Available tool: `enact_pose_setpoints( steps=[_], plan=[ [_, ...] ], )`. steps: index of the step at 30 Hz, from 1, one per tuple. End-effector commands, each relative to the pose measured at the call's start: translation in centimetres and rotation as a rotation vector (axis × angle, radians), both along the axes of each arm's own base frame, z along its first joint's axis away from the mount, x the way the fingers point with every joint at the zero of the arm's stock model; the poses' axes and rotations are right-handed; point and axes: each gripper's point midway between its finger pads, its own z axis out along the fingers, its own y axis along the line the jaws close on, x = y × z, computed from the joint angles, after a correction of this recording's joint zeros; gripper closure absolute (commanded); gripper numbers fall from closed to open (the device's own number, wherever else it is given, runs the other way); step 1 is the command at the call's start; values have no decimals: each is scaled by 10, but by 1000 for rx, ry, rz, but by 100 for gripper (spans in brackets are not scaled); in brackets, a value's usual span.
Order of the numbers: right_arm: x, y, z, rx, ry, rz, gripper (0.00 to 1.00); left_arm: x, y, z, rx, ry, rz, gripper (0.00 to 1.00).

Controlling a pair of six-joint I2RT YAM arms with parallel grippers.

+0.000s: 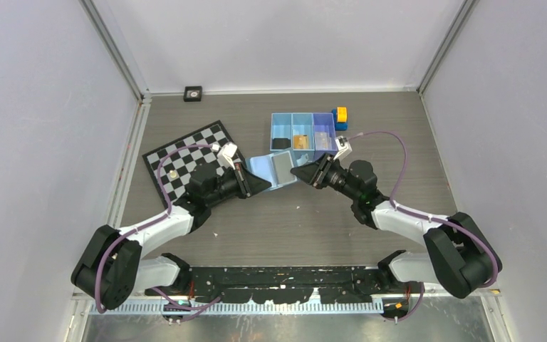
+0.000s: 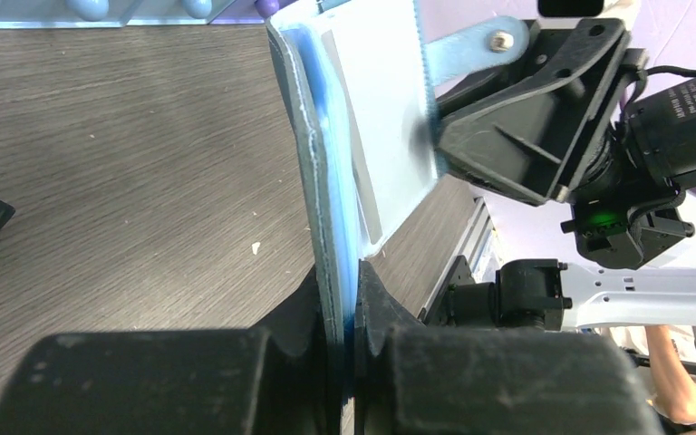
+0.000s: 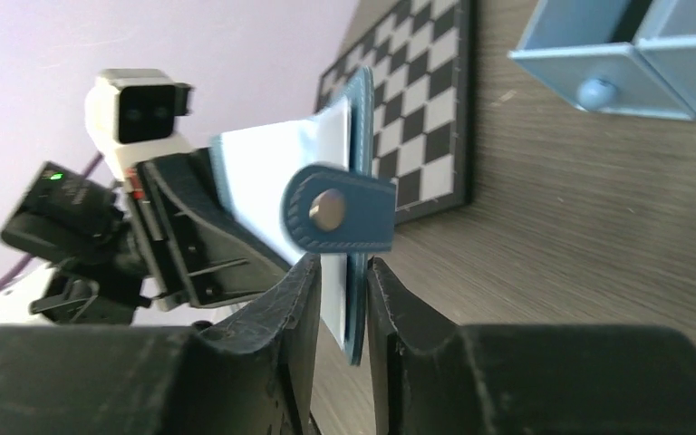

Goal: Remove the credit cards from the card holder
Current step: Remove the credit card from the card holder.

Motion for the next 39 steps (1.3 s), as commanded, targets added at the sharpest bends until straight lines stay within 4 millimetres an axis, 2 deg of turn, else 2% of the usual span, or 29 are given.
enact_pose_setpoints(
  steps=[1,19,26,30,34,36,39],
  plan=[
    [-9,11,44,140,-128,90,70,1,-5,23,-53,-78,-20,100],
    [-17,16,55,237,-152,161,76,2,-7,20,-53,-65,-27,100],
    [-21,20,59,269,-159,201,70,2,-7,19,-54,-60,-31,100],
    [-18,21,56,263,-140,198,79,2,-8,19,-54,-57,-32,100],
    [-18,21,56,263,-142,200,79,2,-8,20,-56,-61,-31,100],
    [-17,21,56,258,-142,197,82,2,-7,20,-56,-61,-31,100],
    [-13,20,48,215,-116,174,84,2,-7,20,-55,-61,-31,100]
  ],
)
